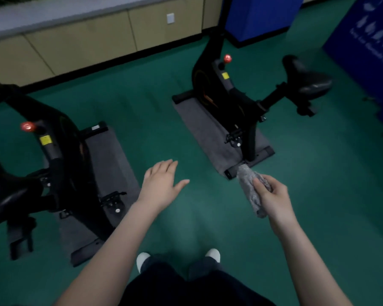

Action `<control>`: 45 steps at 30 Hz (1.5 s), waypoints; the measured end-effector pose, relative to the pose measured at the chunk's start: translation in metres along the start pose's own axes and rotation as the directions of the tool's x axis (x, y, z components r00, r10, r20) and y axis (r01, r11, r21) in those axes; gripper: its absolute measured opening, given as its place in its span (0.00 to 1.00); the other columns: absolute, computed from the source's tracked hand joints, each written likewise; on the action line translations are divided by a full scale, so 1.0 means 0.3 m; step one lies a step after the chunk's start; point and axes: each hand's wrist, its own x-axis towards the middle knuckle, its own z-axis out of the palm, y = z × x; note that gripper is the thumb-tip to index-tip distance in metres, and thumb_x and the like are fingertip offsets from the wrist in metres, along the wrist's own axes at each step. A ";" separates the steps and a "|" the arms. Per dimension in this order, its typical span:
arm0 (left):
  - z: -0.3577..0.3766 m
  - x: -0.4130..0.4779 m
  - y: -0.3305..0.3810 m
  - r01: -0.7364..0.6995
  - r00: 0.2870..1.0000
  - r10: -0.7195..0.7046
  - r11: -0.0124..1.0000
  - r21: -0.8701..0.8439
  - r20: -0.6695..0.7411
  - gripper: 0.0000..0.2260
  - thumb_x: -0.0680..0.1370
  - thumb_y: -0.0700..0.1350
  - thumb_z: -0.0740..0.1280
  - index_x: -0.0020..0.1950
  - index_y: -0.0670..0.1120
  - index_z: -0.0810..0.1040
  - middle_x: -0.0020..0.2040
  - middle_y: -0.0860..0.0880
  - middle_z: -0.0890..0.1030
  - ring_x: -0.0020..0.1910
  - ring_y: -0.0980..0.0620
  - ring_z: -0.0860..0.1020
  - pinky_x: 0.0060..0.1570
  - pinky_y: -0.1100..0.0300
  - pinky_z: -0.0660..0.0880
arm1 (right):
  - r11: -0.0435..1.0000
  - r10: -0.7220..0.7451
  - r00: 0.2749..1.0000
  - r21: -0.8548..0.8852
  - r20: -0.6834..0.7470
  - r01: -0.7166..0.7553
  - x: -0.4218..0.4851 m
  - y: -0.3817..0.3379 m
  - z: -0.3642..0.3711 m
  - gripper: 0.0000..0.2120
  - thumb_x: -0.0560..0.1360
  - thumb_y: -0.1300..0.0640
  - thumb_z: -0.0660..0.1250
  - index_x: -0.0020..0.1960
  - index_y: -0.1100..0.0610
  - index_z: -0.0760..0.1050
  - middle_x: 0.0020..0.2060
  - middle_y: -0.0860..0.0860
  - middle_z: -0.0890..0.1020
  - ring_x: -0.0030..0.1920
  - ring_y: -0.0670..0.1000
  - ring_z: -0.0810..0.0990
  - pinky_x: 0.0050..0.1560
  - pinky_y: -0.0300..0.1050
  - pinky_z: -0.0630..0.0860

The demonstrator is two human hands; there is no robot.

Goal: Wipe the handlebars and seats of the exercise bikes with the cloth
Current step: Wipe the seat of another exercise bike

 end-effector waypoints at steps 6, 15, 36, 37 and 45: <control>0.083 0.105 0.350 -0.087 0.996 0.088 0.996 0.026 -0.023 0.33 0.79 0.64 0.54 0.78 0.48 0.54 0.78 0.49 0.56 0.77 0.49 0.52 0.73 0.52 0.49 | 0.999 0.035 0.993 0.044 -0.109 -0.030 0.087 0.086 -0.300 0.04 0.77 0.57 0.66 0.47 0.52 0.79 0.43 0.55 0.84 0.48 0.59 0.82 0.54 0.56 0.78; 0.107 0.266 0.600 -0.123 0.992 0.123 0.987 0.102 0.007 0.33 0.78 0.65 0.53 0.78 0.48 0.54 0.78 0.48 0.55 0.77 0.48 0.50 0.74 0.49 0.46 | 0.990 0.045 0.988 0.136 -0.148 -0.025 0.229 0.101 -0.499 0.05 0.77 0.58 0.65 0.49 0.55 0.80 0.44 0.54 0.85 0.49 0.57 0.82 0.55 0.55 0.78; 0.127 1.143 1.208 -0.146 0.989 0.146 0.989 0.006 -0.024 0.31 0.79 0.63 0.54 0.77 0.48 0.57 0.76 0.50 0.61 0.75 0.50 0.56 0.72 0.51 0.54 | 0.998 0.033 0.992 0.054 -0.120 -0.027 1.120 -0.099 -0.875 0.07 0.78 0.56 0.65 0.53 0.56 0.80 0.46 0.51 0.84 0.50 0.53 0.82 0.54 0.50 0.77; 0.131 1.164 1.220 -0.132 0.991 0.132 0.991 0.000 -0.015 0.31 0.79 0.63 0.53 0.77 0.48 0.57 0.76 0.50 0.61 0.75 0.51 0.56 0.72 0.51 0.54 | 0.999 0.027 0.994 0.046 -0.110 -0.022 1.156 -0.111 -0.882 0.07 0.78 0.57 0.65 0.52 0.56 0.80 0.45 0.51 0.84 0.50 0.53 0.82 0.54 0.50 0.77; 0.155 1.329 1.282 0.071 0.997 -0.073 0.993 -0.099 -0.016 0.31 0.79 0.63 0.53 0.77 0.48 0.56 0.76 0.51 0.60 0.75 0.51 0.56 0.72 0.52 0.53 | 0.998 -0.064 0.998 0.011 -0.019 0.064 1.514 -0.234 -0.942 0.05 0.78 0.58 0.65 0.49 0.52 0.79 0.44 0.50 0.84 0.48 0.52 0.82 0.54 0.53 0.78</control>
